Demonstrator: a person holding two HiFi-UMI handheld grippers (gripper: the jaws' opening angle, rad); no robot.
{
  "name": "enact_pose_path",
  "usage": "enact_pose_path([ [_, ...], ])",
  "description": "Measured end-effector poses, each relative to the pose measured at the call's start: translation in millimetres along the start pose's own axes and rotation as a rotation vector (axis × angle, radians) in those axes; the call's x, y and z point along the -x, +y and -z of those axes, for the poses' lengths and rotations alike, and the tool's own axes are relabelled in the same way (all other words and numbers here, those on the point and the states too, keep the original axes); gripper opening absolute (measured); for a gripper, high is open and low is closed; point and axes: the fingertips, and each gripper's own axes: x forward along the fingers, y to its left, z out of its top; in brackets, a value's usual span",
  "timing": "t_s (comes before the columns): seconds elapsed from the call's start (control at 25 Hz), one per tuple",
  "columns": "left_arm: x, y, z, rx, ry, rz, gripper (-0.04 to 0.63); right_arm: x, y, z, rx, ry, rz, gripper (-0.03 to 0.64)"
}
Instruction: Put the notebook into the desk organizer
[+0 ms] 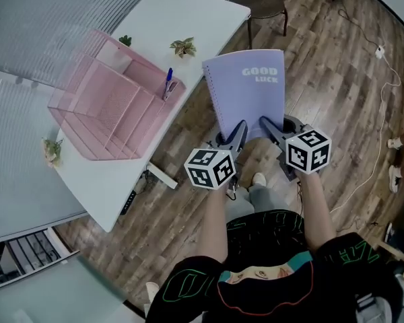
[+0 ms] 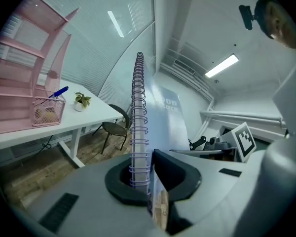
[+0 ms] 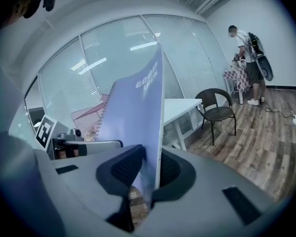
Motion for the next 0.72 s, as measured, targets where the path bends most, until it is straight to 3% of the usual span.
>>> enact_pose_path([
  [0.32, 44, 52, 21, 0.111, -0.051, -0.105, 0.040, -50, 40, 31, 0.051, 0.130, -0.112, 0.063],
  [0.72, 105, 98, 70, 0.267, -0.100, -0.290, 0.040, -93, 92, 90, 0.102, 0.315, -0.266, 0.063],
])
